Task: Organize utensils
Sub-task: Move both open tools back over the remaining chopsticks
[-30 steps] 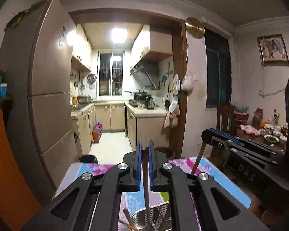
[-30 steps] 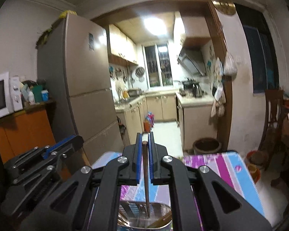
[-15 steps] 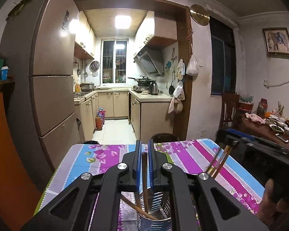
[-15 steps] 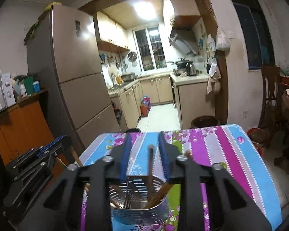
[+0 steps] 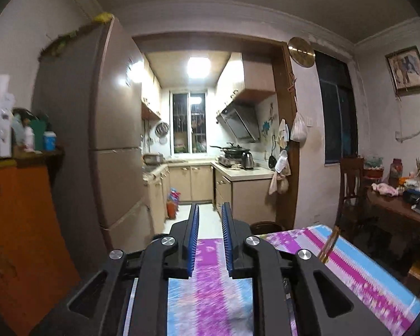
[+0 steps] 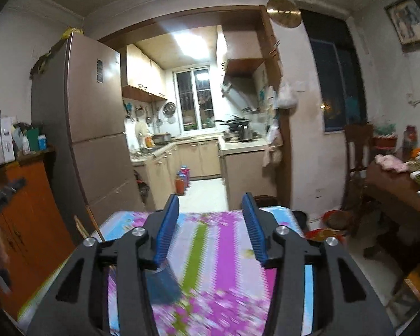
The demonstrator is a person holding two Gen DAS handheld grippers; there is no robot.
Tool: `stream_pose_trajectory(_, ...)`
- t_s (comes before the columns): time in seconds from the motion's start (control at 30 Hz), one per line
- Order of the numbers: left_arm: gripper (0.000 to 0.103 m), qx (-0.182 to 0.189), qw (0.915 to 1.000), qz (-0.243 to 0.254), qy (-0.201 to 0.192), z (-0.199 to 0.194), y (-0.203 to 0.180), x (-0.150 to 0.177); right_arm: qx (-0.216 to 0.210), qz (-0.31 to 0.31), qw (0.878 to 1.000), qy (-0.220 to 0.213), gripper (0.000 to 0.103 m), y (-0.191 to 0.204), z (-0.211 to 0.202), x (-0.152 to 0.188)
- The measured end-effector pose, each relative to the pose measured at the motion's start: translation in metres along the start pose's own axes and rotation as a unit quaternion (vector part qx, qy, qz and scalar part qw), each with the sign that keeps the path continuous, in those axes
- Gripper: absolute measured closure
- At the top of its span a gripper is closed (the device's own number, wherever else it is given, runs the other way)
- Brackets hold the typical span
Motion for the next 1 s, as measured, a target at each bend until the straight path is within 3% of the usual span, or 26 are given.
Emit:
stream_pose_trajectory(0.1,0.08,0.005,0.9993,0.035,0.013,-0.043,0.007,0.013,0.02,-0.026,0.999,0.017,0.054,-0.021,-0.042,0.019)
stream_pose_trajectory(0.23,0.079,0.026,0.9927,0.104,0.055,-0.114,0.0,0.061,0.043,-0.064,0.995,0.067,0.053,-0.033,-0.099,0.066)
stream_pose_trajectory(0.43,0.079,0.085,0.9807,0.086,0.153,-0.199,-0.031,0.162,0.023,-0.084,0.987,0.135,0.053,0.002,-0.16,0.156)
stream_pose_trajectory(0.5,0.08,0.098,0.9766,0.072,0.178,-0.225,-0.045,0.198,0.001,-0.089,0.985,0.151,0.062,0.028,-0.177,0.191)
stream_pose_trajectory(0.53,0.081,0.099,0.9759,0.065,0.183,-0.231,-0.05,0.208,-0.011,-0.091,0.983,0.159,0.07,0.041,-0.183,0.206)
stream_pose_trajectory(0.67,0.085,0.126,0.9688,0.022,0.212,-0.253,-0.073,0.247,-0.047,-0.089,0.979,0.178,0.081,0.086,-0.197,0.253)
stream_pose_trajectory(0.8,0.085,0.126,0.9636,0.042,0.232,-0.253,-0.092,0.276,-0.07,-0.109,0.973,0.189,0.081,0.119,-0.2,0.281)
stream_pose_trajectory(0.9,0.085,0.101,0.966,0.059,0.231,-0.247,-0.094,0.287,-0.081,-0.112,0.971,0.195,0.082,0.128,-0.207,0.292)
stream_pose_trajectory(1.0,0.085,0.097,0.969,0.039,0.224,-0.245,-0.095,0.288,-0.082,-0.107,0.971,0.196,0.082,0.129,-0.209,0.294)
Point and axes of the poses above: each gripper's, at about its wrist camera, not at the fingertips, and z roughly the way its jaws point, y to its left, x to its underside, the point moved 7 cm from there along z, roughly the way its jaws point, and after that the axes turned 8 degrees about -y, right-handed, at the moved point
